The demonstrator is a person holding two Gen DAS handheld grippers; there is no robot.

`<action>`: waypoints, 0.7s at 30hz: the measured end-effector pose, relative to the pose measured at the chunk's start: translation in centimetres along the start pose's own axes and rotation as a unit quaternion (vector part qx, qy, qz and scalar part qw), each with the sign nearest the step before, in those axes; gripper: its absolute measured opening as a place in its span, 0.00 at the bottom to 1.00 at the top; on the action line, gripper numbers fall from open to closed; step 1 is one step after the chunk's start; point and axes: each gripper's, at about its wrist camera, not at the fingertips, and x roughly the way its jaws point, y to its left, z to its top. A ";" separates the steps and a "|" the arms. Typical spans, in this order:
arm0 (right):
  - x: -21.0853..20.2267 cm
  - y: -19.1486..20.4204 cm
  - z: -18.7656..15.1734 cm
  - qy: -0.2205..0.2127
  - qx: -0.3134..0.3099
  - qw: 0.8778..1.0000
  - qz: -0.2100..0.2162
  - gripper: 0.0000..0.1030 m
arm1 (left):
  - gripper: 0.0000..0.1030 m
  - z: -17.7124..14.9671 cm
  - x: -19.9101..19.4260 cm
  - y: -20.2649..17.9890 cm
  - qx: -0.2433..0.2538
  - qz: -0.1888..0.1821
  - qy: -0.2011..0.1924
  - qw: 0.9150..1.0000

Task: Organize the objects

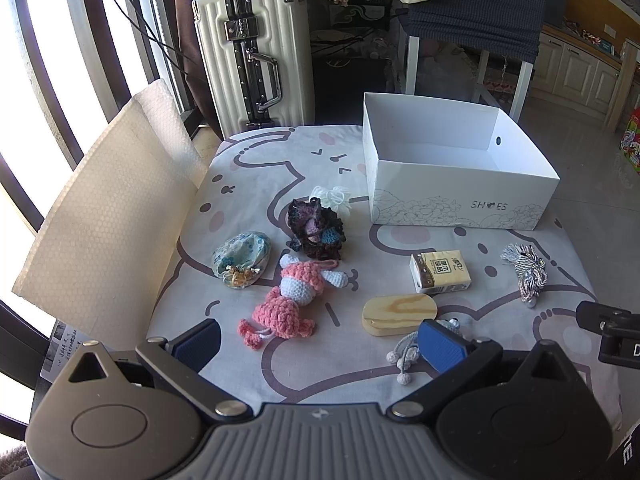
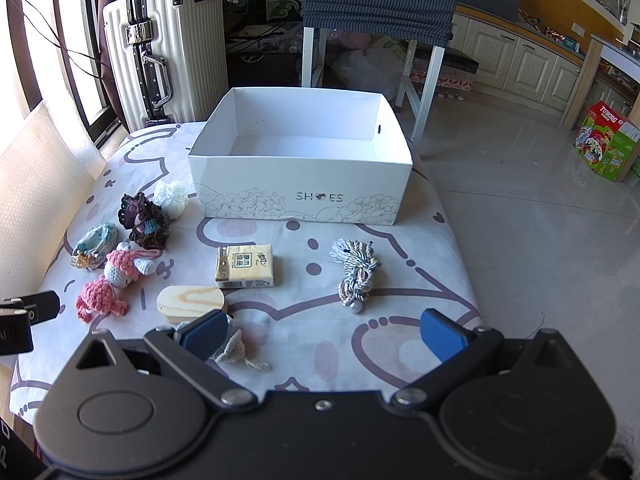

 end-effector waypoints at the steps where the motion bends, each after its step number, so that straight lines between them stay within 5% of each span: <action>1: 0.0 -0.1 0.0 0.000 0.000 1.000 0.000 1.00 | 1.00 0.0 0.0 0.1 -0.002 0.003 0.000 1.000; 21: 0.4 -0.4 0.0 0.001 0.001 1.000 0.000 1.00 | 1.00 0.1 -0.1 -0.4 -0.024 0.029 0.003 0.999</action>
